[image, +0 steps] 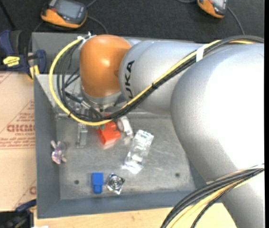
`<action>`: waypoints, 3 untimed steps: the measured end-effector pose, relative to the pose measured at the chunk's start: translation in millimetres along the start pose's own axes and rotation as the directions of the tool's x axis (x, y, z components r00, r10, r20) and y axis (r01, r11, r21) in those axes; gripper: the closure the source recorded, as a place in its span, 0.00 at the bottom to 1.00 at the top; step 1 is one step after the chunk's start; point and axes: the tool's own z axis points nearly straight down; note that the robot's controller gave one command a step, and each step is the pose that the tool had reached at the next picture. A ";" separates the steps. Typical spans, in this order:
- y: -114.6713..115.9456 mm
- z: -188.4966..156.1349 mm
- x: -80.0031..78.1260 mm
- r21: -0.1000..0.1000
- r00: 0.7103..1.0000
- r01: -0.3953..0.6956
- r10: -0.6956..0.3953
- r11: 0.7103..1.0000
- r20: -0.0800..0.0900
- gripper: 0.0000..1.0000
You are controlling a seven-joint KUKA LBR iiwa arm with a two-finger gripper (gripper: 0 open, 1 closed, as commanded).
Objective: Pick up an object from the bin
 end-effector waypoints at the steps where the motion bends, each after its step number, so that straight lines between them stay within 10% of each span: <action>1: -59.2 46.5 -3.2 0.003 1.000 -0.012 0.011 1.000 0.003 0.00; 2: -140.7 57.9 -0.5 0.002 0.993 0.120 -0.120 0.993 0.017 0.00; 3: -166.4 58.8 -25.0 0.006 0.891 0.454 -0.454 0.891 0.013 0.00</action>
Offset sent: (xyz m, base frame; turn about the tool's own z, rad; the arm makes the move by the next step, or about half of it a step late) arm 0.0027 -0.0540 -0.0441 0.0062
